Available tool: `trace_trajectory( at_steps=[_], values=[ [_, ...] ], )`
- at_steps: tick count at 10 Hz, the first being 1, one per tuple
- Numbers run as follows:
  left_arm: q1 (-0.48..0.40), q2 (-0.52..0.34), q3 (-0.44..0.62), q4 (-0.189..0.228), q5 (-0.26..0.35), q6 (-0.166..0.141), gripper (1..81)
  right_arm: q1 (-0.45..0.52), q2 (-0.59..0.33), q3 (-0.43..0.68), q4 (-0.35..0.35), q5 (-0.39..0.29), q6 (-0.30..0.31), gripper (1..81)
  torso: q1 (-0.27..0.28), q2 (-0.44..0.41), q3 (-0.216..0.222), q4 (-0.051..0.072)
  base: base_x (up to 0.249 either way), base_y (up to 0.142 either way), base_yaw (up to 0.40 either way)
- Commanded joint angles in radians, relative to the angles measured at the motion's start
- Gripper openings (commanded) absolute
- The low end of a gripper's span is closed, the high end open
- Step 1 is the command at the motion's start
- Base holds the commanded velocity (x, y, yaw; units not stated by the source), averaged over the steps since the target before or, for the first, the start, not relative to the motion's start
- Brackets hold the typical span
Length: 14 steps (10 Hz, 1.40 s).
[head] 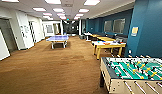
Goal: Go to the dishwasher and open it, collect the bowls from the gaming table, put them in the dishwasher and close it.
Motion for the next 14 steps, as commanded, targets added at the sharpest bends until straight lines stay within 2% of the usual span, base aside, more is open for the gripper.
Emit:
trace_trajectory(
  at_steps=[1, 14],
  values=[
    [-0.047, -0.006, 0.0, 0.0, 0.045, 0.003, 81.1, 0.054, 0.006, 0.002, -0.004, -0.05, -0.003, 81.1, 0.0, 0.0, 0.0, 0.0, 0.153, 0.0, 0.0],
    [-0.047, -0.006, 0.0, -0.002, 0.05, 0.003, 81.1, 0.055, 0.01, -0.002, -0.004, -0.05, -0.003, 81.1, 0.0, 0.0, 0.0, 0.0, 0.164, 0.0, 0.0]
  ],
)
